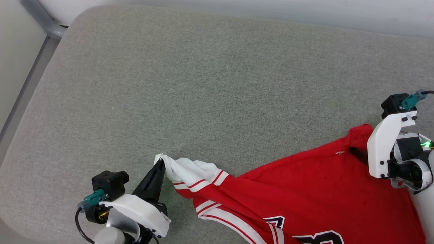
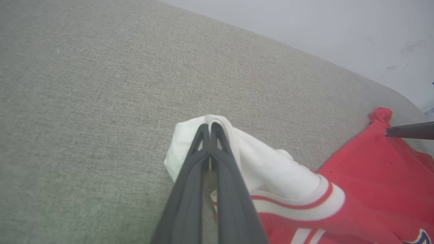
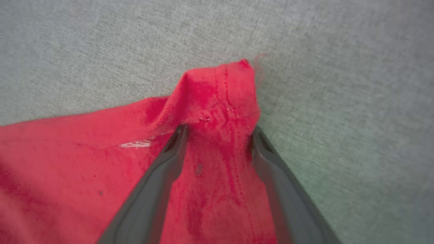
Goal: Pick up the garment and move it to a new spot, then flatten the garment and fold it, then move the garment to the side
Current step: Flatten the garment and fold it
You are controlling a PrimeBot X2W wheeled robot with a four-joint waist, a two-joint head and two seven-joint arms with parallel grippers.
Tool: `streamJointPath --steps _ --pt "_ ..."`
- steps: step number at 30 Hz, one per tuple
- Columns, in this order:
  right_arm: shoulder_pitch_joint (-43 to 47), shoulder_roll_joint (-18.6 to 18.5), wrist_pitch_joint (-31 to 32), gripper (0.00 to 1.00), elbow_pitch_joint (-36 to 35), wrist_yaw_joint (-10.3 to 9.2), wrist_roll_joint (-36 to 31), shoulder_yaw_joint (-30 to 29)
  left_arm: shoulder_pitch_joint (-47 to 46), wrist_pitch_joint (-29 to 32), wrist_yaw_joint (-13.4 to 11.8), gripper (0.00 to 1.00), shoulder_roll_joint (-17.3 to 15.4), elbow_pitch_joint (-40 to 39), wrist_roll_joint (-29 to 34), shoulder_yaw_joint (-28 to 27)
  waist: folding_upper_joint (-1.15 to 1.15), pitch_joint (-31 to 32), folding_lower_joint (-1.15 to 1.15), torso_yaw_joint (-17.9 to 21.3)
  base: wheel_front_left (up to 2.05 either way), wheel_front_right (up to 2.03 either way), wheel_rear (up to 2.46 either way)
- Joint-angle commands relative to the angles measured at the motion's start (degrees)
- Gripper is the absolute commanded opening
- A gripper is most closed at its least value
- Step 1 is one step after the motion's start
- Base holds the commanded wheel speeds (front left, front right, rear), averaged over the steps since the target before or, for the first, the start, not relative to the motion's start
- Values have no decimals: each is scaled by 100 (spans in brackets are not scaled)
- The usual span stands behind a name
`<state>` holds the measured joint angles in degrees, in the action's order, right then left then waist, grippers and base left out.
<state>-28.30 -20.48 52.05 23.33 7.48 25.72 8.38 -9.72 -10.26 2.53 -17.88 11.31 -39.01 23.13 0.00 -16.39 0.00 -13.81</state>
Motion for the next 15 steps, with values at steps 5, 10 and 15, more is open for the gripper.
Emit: streamJointPath --steps 5,10,15 --pt "36 70 -47 0 228 1 176 190 -54 -36 16 0 -37 38 -34 -17 0 42 0 64 0 0 0" --pt "-202 -24 -438 0 51 0 304 127 -78 -14 -11 0 -131 17 -45 -70 0 211 0 142 0 0 0" --pt "-339 -55 -785 0 -142 0 288 -2 -320 -34 -82 0 -266 14 -60 -252 0 420 0 261 0 0 0"
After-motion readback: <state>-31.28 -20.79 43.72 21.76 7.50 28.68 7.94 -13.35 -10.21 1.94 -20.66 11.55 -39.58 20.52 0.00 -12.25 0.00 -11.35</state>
